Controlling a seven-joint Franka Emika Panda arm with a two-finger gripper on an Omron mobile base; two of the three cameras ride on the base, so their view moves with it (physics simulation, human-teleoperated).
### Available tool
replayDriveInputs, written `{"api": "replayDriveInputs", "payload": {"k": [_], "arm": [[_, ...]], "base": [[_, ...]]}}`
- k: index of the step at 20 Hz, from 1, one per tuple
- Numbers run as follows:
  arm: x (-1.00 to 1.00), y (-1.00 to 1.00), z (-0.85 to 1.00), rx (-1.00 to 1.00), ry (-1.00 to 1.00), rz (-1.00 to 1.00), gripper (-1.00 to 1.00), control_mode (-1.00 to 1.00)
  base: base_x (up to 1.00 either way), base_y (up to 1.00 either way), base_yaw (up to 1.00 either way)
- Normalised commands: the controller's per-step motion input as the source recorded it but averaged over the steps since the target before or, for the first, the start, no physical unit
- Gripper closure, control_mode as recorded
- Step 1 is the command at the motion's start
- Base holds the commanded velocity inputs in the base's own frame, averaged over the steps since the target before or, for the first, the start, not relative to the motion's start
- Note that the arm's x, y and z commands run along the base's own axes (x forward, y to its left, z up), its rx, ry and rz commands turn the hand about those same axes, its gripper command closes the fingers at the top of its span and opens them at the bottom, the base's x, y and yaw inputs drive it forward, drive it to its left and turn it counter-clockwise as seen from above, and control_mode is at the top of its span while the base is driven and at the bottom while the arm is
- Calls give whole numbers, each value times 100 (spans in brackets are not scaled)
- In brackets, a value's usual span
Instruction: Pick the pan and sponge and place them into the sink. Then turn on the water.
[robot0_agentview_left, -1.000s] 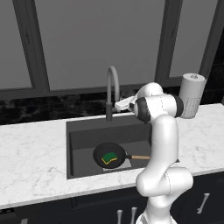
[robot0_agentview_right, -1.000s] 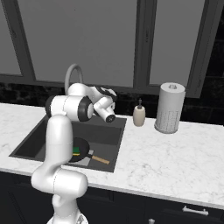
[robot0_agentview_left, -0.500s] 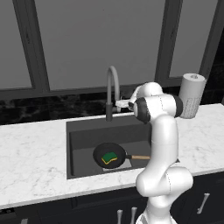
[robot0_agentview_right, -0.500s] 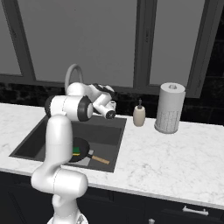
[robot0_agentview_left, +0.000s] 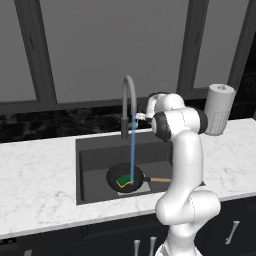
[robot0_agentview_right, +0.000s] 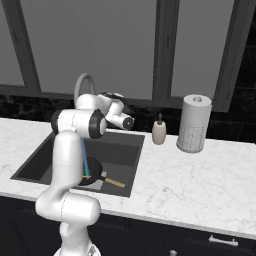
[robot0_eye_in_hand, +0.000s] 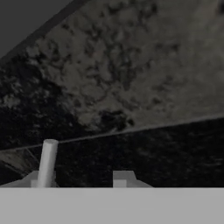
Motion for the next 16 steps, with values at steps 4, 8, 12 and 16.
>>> {"api": "replayDriveInputs", "payload": {"k": [4,8,12,16], "arm": [[0,-85,-67,0,12,0,100,-100],[0,-87,-66,0,8,-1,100,-100],[-56,-41,-23,4,-5,-1,100,-100],[-100,-19,0,11,-28,0,100,-100]], "base": [[0,0,0],[0,0,0],[0,0,0],[0,0,0]]}}
